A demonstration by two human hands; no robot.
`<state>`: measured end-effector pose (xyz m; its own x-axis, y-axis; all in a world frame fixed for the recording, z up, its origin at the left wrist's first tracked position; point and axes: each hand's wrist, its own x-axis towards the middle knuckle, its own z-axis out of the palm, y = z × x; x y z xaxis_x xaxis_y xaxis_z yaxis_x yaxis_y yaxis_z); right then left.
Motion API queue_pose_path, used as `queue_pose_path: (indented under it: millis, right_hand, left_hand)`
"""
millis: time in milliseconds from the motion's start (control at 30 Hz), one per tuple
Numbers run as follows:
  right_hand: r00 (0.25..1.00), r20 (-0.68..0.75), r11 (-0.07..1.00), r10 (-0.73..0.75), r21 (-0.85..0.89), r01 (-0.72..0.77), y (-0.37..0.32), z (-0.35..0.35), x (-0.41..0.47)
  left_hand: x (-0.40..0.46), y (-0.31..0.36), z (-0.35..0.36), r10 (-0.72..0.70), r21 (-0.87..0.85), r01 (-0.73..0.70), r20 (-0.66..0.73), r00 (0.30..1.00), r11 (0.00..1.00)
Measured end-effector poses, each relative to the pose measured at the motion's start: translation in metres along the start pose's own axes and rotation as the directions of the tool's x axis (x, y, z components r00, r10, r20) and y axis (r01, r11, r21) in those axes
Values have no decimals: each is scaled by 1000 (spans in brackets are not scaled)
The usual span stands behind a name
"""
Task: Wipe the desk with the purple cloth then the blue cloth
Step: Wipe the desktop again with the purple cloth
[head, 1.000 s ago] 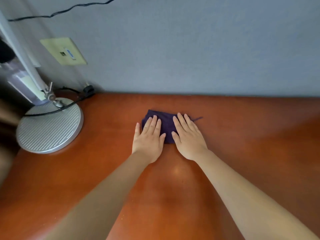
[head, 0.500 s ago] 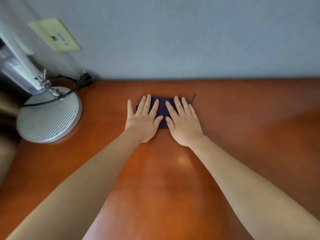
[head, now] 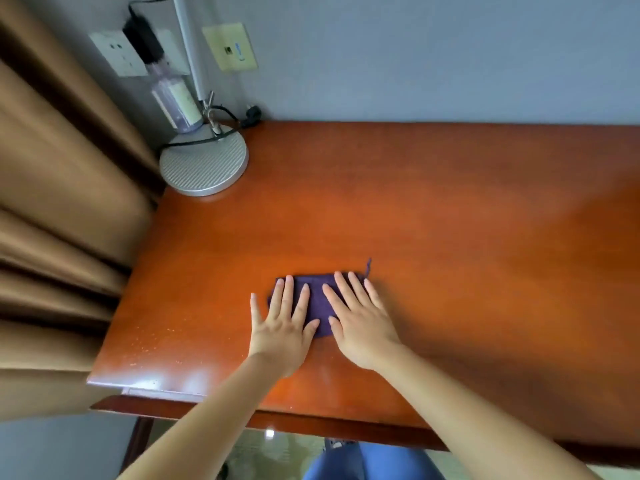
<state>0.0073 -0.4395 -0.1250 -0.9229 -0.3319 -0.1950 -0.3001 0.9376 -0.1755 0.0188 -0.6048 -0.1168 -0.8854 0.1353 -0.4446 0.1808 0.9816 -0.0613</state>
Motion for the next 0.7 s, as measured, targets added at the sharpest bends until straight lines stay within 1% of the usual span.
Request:
queue_pose_path:
  millis: [67, 133, 167, 200, 233, 267, 300, 367, 467, 533, 600, 700]
  right_hand:
    - [1000, -3, 1000, -6, 20, 6, -14, 14, -36]
    - [1000, 32, 997, 0, 82, -2, -32, 23, -56]
    - [1000, 9, 994, 29, 102, -29, -37, 23, -57]
    - [998, -24, 991, 66, 122, -62, -40, 21, -50]
    - [995, -22, 985, 96, 144, -92, -40, 18, -40]
    - [995, -27, 984, 96, 151, -91, -37, 16, -29]
    - [997, -20, 989, 69, 131, -65, -30, 13, -15]
    - [998, 17, 987, 60, 145, -62, -20, 5, 12]
    - [999, 30, 996, 28, 90, -30, -13, -2, 38]
    - [998, 45, 996, 49, 78, -52, -16, 2, 38]
    - [997, 21, 993, 67, 98, -69, -25, 11, 24]
    - [998, -9, 989, 69, 134, -67, -40, 26, -17]
  left_hand:
    - [-30, 7, 20, 8, -52, -7, 12, 1000, 999]
    - [-44, 10, 29, 20, -117, -19, 9, 1000, 993]
    - [-42, 9, 26, 32, -95, -34, -27, 999, 995]
    - [-36, 6, 18, 38, -77, -40, -31, 999, 996]
    - [-25, 2, 13, 54, -58, -59, -88, 995, 997]
    - [-13, -3, 10, 67, -41, -72, -107, 992, 997]
    - [-1, -8, 4, 60, -35, -64, -108, 992, 997]
    - [27, -19, -11, 43, -41, -47, -87, 995, 998]
    - [47, -26, -17, 38, -49, -42, -67, 997, 998]
    - [42, -25, -13, 28, -53, -31, -63, 998, 998]
    - [27, -22, -4, 18, -72, -23, -74, 997, 997]
    - [-9, -22, 23, 62, -66, -72, -144, 988, 995]
